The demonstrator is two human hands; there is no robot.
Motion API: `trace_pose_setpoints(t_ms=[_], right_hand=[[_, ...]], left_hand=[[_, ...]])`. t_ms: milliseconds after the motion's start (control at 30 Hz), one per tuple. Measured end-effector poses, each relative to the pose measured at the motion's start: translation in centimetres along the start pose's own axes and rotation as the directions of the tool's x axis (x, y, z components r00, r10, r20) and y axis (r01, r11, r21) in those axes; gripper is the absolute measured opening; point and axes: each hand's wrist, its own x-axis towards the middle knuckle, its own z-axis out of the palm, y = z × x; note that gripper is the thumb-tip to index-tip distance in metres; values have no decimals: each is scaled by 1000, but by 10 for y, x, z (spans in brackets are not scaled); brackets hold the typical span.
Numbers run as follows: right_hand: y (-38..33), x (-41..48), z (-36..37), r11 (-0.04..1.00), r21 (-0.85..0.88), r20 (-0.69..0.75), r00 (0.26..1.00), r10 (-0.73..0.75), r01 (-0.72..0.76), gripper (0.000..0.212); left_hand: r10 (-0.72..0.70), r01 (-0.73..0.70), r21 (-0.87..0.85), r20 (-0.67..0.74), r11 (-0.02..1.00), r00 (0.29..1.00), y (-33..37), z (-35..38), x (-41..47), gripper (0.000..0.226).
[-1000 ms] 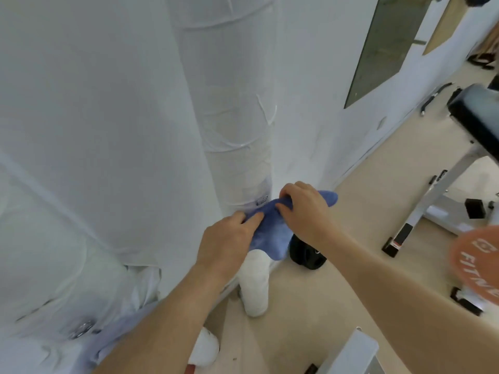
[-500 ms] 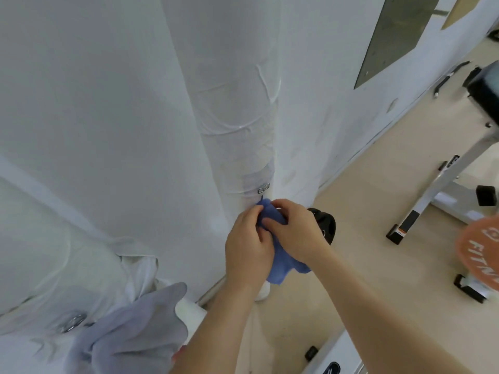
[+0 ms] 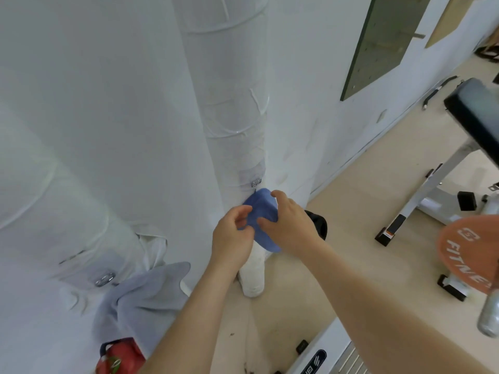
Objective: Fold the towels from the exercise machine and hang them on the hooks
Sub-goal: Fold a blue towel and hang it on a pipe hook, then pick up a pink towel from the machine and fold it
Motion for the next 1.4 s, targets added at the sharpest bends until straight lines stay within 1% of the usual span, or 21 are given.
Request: trace_pose_setpoints(t_ms=[100, 200, 267, 333, 433, 500, 633, 733, 867, 933, 1000, 1100, 1167, 1267, 1333, 1400], right_hand=[[-5, -27, -25, 1000, 23, 20, 1000, -10, 9, 48], [-3, -59, -50, 999, 26, 49, 999, -21, 19, 42], [5, -85, -62, 996, 77, 43, 998, -39, 35, 41], [18, -116, -75, 989, 139, 31, 998, -58, 54, 35], [45, -163, -92, 980, 174, 15, 995, -99, 95, 18], [64, -195, -104, 981, 165, 11, 994, -108, 104, 13], [100, -266, -126, 992, 107, -14, 998, -67, 68, 17], [124, -322, -140, 995, 95, -58, 998, -4, 9, 17], [164, -381, -145, 990, 64, -140, 981, 133, -125, 19], [182, -411, -143, 971, 56, -158, 958, 239, -233, 22], [205, -446, -131, 937, 63, -190, 917, 350, -345, 25], [241, -504, -108, 853, 1, -183, 838, 514, -522, 28], [260, -542, -98, 797, -14, -164, 788, 594, -604, 32], [284, -594, -94, 704, 31, -164, 691, 704, -709, 43], [301, -623, -93, 648, 100, -162, 631, 759, -755, 50], [320, -651, -93, 603, 164, -154, 584, 797, -781, 54]], left_hand=[[-34, 29, -84, -59, 996, 998, 11, -6, -27, 30], [-40, 26, -171, -79, 985, 996, 30, -8, -65, 26], [-7, -4, -159, -69, 987, 998, 41, -6, -96, 24], [35, -40, -123, -41, 992, 999, 48, -1, -130, 24], [78, -77, -38, 18, 996, 997, 58, 14, -181, 24], [100, -100, 0, 64, 995, 993, 62, 30, -212, 24], [121, -139, 67, 220, 988, 968, 65, 68, -265, 24], [147, -204, 121, 366, 971, 919, 66, 97, -299, 31], [171, -279, 152, 493, 948, 853, 60, 134, -336, 33], [160, -304, 162, 577, 939, 801, 47, 151, -353, 42], [128, -320, 171, 670, 932, 731, 28, 169, -370, 47], [78, -353, 204, 764, 913, 641, 2, 196, -402, 44], [50, -329, 177, 814, 928, 578, -7, 212, -424, 43], [5, -295, 163, 869, 942, 495, -10, 235, -456, 35], [12, -326, 156, 889, 933, 458, -9, 253, -475, 33], [17, -364, 159, 900, 918, 437, -7, 271, -493, 35]])
